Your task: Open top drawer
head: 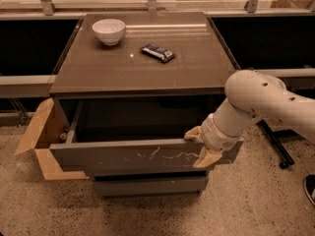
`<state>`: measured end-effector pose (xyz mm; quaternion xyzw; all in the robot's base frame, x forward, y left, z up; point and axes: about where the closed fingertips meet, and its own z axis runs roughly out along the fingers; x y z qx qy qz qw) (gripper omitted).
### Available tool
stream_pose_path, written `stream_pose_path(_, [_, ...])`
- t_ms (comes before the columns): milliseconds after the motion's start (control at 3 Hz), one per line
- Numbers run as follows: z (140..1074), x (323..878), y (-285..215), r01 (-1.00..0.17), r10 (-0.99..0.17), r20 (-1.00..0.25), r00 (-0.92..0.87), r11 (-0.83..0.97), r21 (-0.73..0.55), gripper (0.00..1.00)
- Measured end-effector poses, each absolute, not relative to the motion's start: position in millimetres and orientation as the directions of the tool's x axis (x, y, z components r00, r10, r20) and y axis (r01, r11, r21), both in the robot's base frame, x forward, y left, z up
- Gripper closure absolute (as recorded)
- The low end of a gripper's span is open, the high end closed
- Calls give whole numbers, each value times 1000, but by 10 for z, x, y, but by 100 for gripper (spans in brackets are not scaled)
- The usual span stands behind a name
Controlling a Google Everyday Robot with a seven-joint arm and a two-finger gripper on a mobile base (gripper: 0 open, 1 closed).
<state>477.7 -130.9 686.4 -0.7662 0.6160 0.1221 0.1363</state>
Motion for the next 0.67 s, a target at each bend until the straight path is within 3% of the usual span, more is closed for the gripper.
stream_pose_path(333, [6928, 4777, -1309, -977, -911, -355, 211, -204, -58, 60])
stream_pose_path(667, [6950, 4783, -1309, -978, -910, -358, 210, -203, -57, 43])
